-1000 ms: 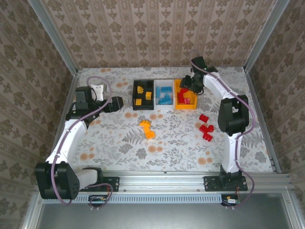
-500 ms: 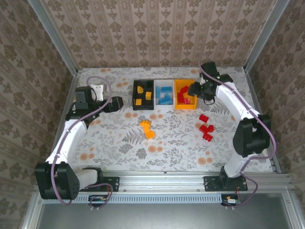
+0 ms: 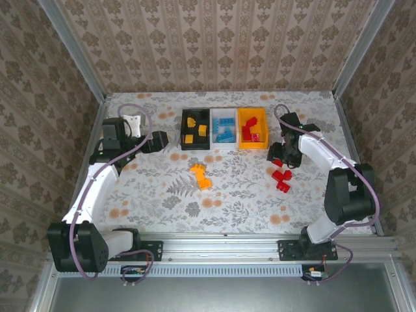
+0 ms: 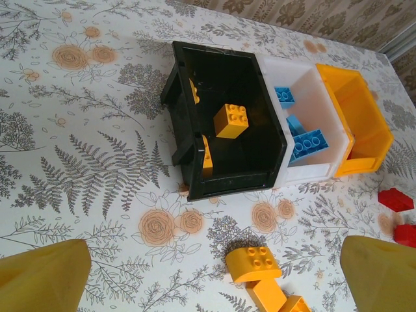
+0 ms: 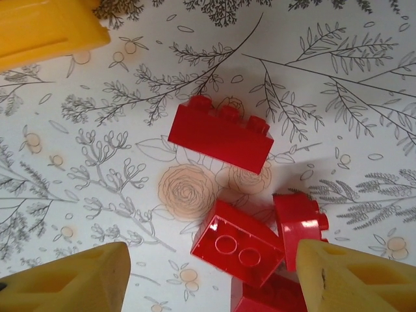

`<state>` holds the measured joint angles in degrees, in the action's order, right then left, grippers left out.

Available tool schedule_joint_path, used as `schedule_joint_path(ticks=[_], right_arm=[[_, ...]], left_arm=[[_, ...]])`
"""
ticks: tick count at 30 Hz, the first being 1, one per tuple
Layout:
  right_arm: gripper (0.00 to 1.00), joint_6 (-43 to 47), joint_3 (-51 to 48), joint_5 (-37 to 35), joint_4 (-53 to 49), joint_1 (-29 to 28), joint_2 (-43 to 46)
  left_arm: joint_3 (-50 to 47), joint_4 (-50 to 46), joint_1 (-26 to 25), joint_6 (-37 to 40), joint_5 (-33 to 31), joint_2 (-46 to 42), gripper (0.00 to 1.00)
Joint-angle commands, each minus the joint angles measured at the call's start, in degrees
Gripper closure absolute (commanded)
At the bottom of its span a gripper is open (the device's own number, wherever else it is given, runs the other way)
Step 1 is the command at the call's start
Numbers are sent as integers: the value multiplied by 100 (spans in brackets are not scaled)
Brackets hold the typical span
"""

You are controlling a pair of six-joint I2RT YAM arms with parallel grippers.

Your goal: Sort the legos into containers by color

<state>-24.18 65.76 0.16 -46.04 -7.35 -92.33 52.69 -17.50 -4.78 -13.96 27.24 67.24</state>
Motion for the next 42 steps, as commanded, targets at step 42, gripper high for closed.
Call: schedule_joint_path(ticks=[42], right_arm=[[64, -127, 451, 120, 310, 437, -235]], left_arm=[[27, 95, 54, -19, 112, -97, 0]])
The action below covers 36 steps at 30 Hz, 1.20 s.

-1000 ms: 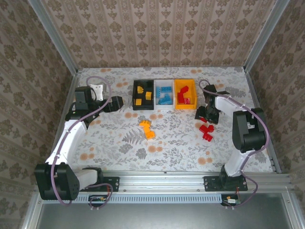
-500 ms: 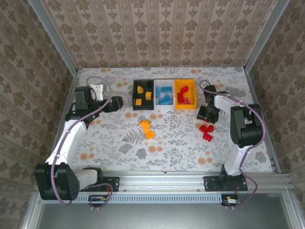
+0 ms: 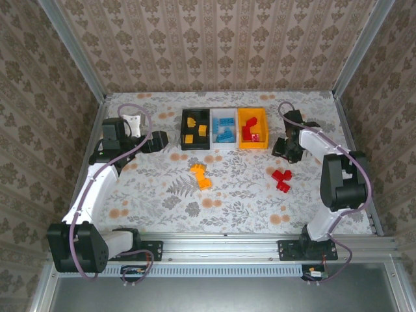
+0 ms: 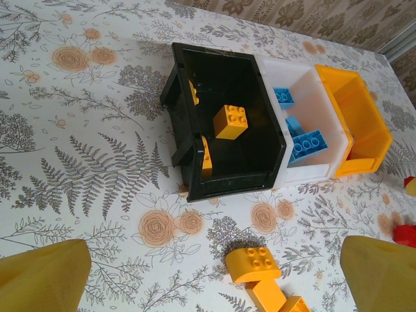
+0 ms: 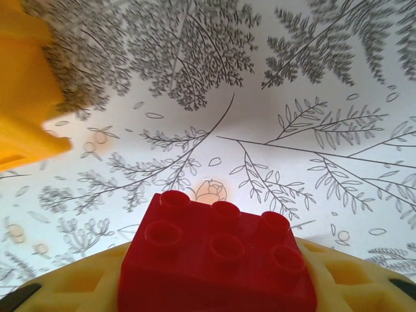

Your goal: Sort the legos into containers by color

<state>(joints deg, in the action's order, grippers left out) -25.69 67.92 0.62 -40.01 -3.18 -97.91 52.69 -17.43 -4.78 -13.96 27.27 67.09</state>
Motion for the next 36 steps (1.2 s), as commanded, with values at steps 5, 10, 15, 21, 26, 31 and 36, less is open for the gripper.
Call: schedule_joint_path(ticks=[5, 10, 15, 21, 26, 31, 36], right_arm=[[66, 3, 628, 249, -500, 19, 714], [67, -108, 1020, 719, -545, -7, 977], [67, -200, 1540, 1005, -588, -161, 820], [68, -286, 2198, 991, -600, -400, 129], [68, -433, 2299, 1072, -382, -419, -302], [68, -447, 2711, 1109, -314, -593, -741], [68, -448, 3435, 1089, -421, -660, -1536]], left_arm=[[27, 98, 50, -18, 108, -86, 0], [31, 102, 52, -28, 111, -69, 0], [29, 92, 50, -6, 86, -91, 0], [45, 78, 48, 4, 95, -97, 0], [26, 75, 47, 33, 59, -135, 0], [46, 90, 56, 24, 76, -101, 0], [33, 67, 69, 32, 74, -89, 0]])
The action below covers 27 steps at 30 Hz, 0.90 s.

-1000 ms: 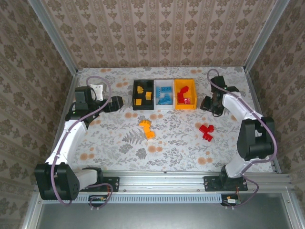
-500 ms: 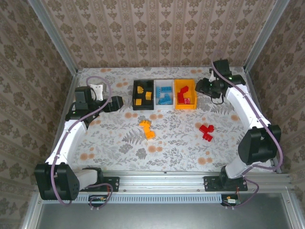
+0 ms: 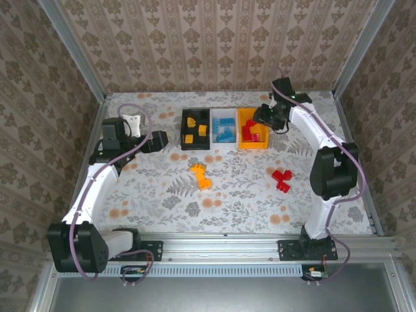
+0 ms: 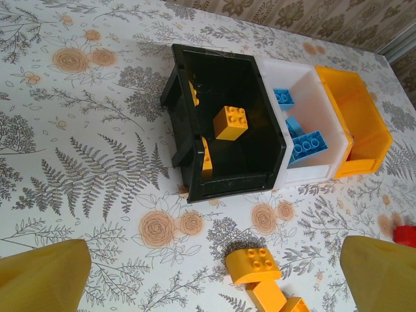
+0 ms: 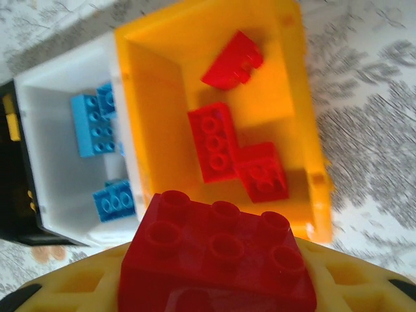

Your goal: Sort the legos into containers by color

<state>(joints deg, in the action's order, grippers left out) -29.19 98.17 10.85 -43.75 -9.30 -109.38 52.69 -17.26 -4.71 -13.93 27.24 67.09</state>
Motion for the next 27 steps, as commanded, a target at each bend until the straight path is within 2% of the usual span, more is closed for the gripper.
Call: schedule_joint_path(ticks=[1, 7, 11, 16, 22, 27], right_arm=[[67, -91, 542, 65, -70, -46, -535], [63, -118, 1240, 36, -193, -96, -1355], [51, -142, 1293, 35, -162, -100, -1498], [36, -105, 1216, 102, -132, -113, -1308], [27, 26, 899, 198, 116, -106, -816], [25, 180, 803, 452, 151, -73, -659]], left_arm=[[39, 53, 58, 31, 75, -91, 0], [47, 59, 71, 31, 70, -49, 0], [45, 42, 72, 37, 68, -5, 0], [37, 38, 82, 66, 22, 39, 0], [-3, 96, 79, 171, 22, 205, 0], [-32, 176, 70, 387, 22, 307, 0]])
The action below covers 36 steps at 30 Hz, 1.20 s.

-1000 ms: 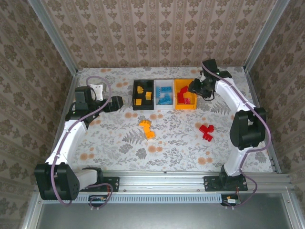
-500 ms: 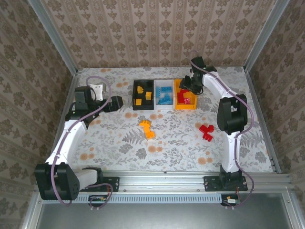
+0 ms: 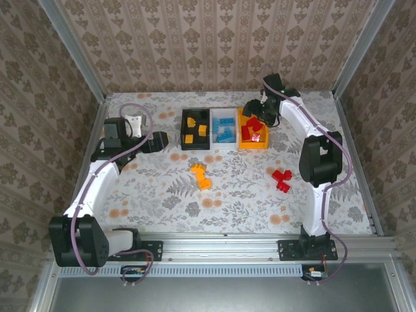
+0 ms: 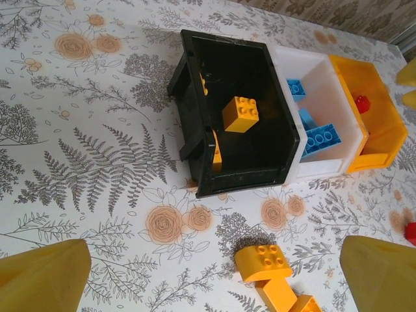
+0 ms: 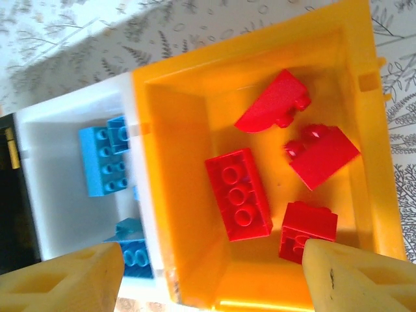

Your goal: Sort the legos into containers by color

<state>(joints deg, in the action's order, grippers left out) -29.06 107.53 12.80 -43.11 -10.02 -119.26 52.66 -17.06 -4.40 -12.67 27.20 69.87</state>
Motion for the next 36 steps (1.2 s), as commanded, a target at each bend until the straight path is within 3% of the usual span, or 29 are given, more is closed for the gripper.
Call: schedule_joint_path(ticks=[1, 6, 9, 13, 20, 36], right_arm=[[25, 166, -275, 279, 191, 10, 443], [25, 124, -1377, 478, 724, 49, 1171], [25, 265, -2029, -80, 423, 44, 1699], [25, 364, -3178, -740, 169, 53, 2511], [25, 304, -4654, -893, 81, 95, 3543], [29, 465, -5290, -647, 308, 536, 3307]], left_arm=[[-68, 203, 39, 301, 38, 19, 0], [-387, 515, -125, 370, -97, -111, 0], [-543, 604, -300, 74, -299, -263, 0], [-760, 450, -811, -63, -1049, -704, 0], [-1005, 206, -1644, -248, -2258, -1235, 0], [-767, -105, -2353, -460, -2826, -733, 0]])
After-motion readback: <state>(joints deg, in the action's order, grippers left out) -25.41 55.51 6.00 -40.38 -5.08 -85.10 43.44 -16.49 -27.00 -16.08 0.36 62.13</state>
